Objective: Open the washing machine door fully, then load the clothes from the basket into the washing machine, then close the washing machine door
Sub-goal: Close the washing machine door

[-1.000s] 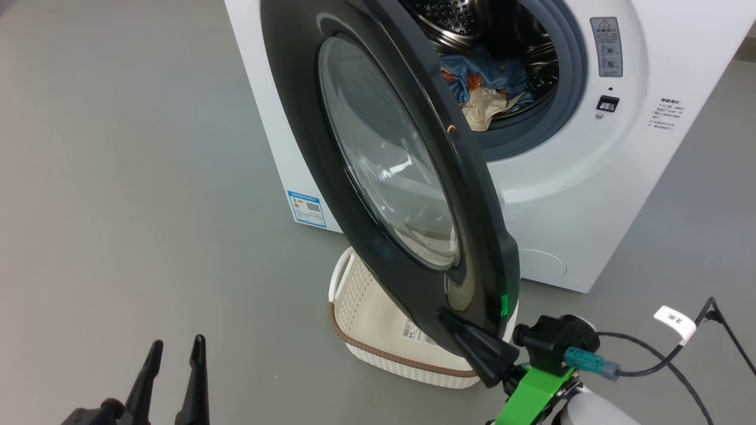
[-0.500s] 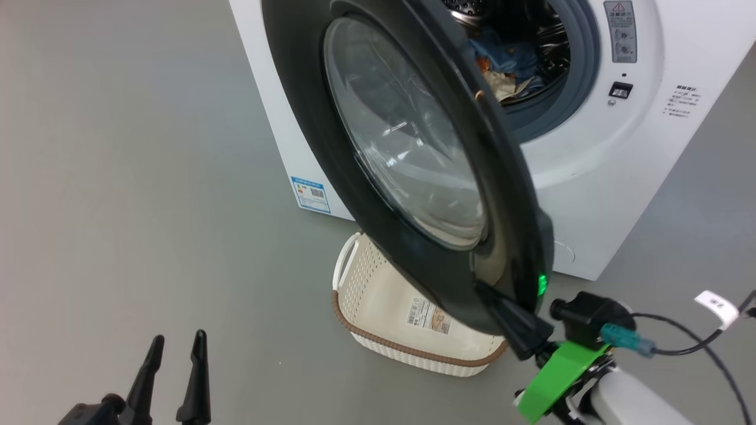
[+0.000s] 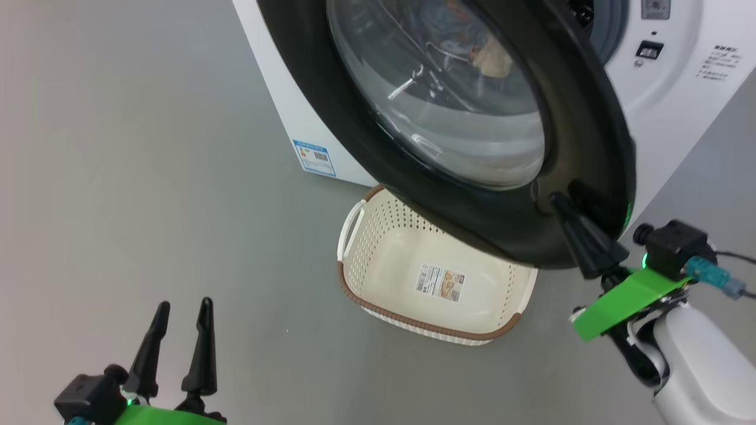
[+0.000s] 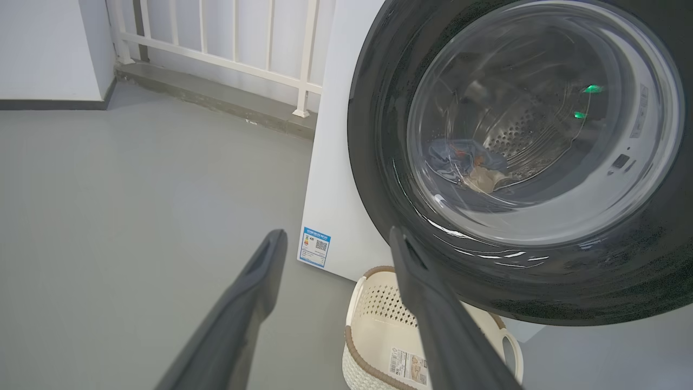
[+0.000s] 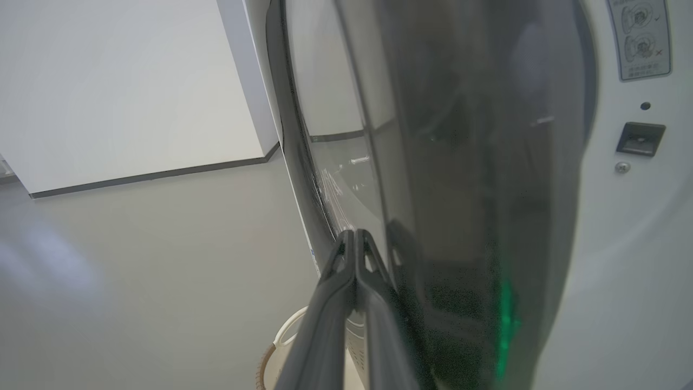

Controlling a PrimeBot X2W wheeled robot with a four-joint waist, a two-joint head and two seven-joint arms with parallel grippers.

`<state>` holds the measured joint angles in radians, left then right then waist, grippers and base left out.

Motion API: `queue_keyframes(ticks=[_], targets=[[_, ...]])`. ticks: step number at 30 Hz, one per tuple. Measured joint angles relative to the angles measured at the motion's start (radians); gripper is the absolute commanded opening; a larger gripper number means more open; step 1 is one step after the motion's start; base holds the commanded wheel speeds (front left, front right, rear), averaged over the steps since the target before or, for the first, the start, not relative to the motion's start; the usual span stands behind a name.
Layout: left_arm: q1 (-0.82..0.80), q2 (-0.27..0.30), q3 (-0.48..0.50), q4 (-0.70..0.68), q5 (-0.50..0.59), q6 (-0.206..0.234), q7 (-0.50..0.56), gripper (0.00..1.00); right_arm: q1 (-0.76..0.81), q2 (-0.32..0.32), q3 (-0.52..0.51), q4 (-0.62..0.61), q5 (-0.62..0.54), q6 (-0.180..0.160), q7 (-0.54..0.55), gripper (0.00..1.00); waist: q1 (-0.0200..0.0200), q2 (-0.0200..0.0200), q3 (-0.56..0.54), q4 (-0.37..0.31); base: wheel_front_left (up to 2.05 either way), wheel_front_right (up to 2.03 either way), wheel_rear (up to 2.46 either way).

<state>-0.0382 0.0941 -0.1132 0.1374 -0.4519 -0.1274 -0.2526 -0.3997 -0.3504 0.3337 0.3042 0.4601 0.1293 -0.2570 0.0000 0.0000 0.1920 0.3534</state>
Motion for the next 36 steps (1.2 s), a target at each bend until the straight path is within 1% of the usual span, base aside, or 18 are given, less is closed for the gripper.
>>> queue_keyframes(ticks=[3, 13, 27, 33, 36], targets=[[-0.020, 0.000, -0.007, -0.001, 0.000, 0.000, 0.000, 1.00, -0.033, -0.005, -0.023, 0.001, -0.011, 0.000, 0.000, 0.00, 0.0000, 0.0000, 0.025, 0.003, 0.00, 0.00, 0.00], [-0.069, 0.001, -0.026, -0.007, -0.012, 0.000, 0.000, 1.00, -0.142, -0.053, -0.086, 0.024, -0.018, 0.000, 0.000, 0.00, 0.0000, 0.0000, 0.108, 0.011, 0.00, 0.00, 0.00], [-0.135, -0.001, -0.073, -0.024, -0.024, 0.000, 0.000, 1.00, -0.349, -0.157, -0.117, 0.096, -0.018, 0.000, 0.000, 0.00, 0.0000, 0.0000, 0.218, 0.024, 0.00, 0.00, 0.00], [-0.154, -0.007, -0.066, -0.030, -0.028, 0.000, 0.000, 1.00, -0.432, -0.175, -0.114, 0.127, -0.018, 0.000, 0.000, 0.00, 0.0000, 0.0000, 0.254, 0.036, 0.00, 0.00, 0.00], [-0.155, -0.009, -0.066, -0.030, -0.028, 0.000, 0.000, 1.00, -0.452, -0.175, -0.119, 0.144, -0.029, 0.010, 0.000, 0.00, 0.0000, 0.0000, 0.261, 0.042, 0.00, 0.00, 0.00]])
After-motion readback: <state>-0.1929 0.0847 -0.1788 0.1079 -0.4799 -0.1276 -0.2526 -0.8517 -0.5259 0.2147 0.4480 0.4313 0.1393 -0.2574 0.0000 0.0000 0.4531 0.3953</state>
